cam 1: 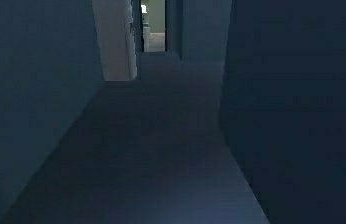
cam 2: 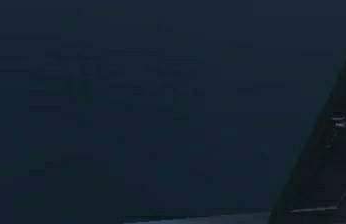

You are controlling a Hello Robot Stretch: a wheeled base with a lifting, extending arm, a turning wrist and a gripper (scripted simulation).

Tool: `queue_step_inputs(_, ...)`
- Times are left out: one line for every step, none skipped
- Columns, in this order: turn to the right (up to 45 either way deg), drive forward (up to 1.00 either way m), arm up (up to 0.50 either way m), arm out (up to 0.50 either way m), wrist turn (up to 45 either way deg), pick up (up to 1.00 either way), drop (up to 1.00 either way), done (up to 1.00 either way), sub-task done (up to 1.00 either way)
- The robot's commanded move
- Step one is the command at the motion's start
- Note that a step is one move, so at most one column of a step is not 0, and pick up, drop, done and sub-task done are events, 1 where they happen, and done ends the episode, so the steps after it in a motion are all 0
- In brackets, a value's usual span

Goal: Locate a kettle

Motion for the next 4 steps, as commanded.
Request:
queue_step_inputs(0.0,1.00,0.00,0.00,0.0,0.00,0.00,0.00,0.00)
queue_step_inputs(0.0,1.00,0.00,0.00,0.0,0.00,0.00,0.00,0.00)
queue_step_inputs(0.0,0.65,0.00,0.00,0.0,0.00,0.00,0.00,0.00)
queue_step_inputs(36.0,0.00,0.00,0.00,0.0,0.00,0.00,0.00,0.00)
